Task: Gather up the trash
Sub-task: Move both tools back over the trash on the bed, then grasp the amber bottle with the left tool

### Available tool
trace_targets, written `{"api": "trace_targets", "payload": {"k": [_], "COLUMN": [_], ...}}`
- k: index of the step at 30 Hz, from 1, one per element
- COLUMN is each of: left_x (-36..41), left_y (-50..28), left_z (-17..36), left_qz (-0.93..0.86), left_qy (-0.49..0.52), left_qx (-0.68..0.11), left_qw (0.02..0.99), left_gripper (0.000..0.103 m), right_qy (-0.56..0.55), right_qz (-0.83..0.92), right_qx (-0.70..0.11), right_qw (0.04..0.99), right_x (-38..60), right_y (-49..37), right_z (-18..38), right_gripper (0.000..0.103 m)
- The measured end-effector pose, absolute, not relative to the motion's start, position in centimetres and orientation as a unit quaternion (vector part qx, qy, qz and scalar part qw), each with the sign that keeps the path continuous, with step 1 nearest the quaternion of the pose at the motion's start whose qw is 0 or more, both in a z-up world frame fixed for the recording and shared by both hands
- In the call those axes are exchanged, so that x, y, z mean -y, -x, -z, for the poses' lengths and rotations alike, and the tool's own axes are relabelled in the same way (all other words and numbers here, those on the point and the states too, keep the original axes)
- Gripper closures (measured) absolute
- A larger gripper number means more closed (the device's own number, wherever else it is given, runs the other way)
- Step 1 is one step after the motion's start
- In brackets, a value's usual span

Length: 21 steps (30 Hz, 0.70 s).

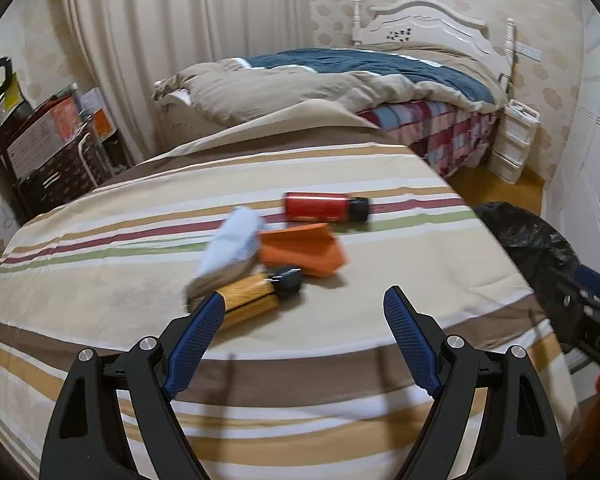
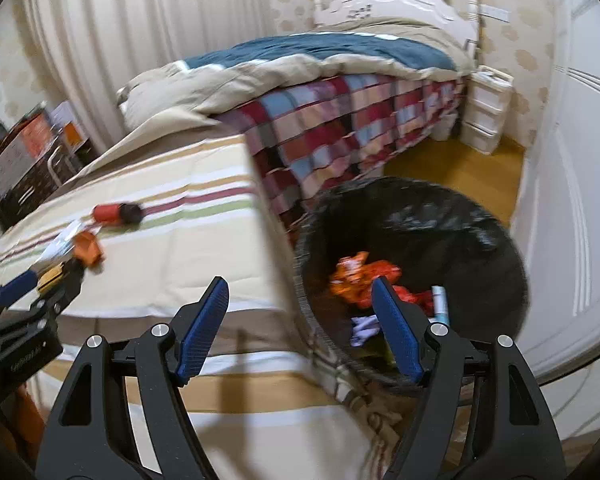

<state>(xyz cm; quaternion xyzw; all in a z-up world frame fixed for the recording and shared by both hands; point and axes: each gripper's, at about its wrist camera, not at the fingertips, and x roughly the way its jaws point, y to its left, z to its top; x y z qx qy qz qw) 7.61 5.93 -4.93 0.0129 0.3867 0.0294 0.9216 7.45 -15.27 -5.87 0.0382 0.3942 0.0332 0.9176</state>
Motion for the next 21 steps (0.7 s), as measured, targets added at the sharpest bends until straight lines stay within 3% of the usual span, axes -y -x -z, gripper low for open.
{"api": "trace_targets", "payload": {"k": [21], "left_x": [-10.1], "left_y": [-9.4], "left_z": [6.4], "left_qz": [-0.040], "left_qy": [0.029], "left_qx": [-0.435], "left_qw": [0.899], "left_gripper": [0.022], "right_qy": [-0.013], "right_qz": [-0.060], "right_qx": [-0.414], "right_qw": [0.908], "right_x": [11.3], "right_y": [-8.0], "right_z": [6.5], "right_gripper": [0.030]}}
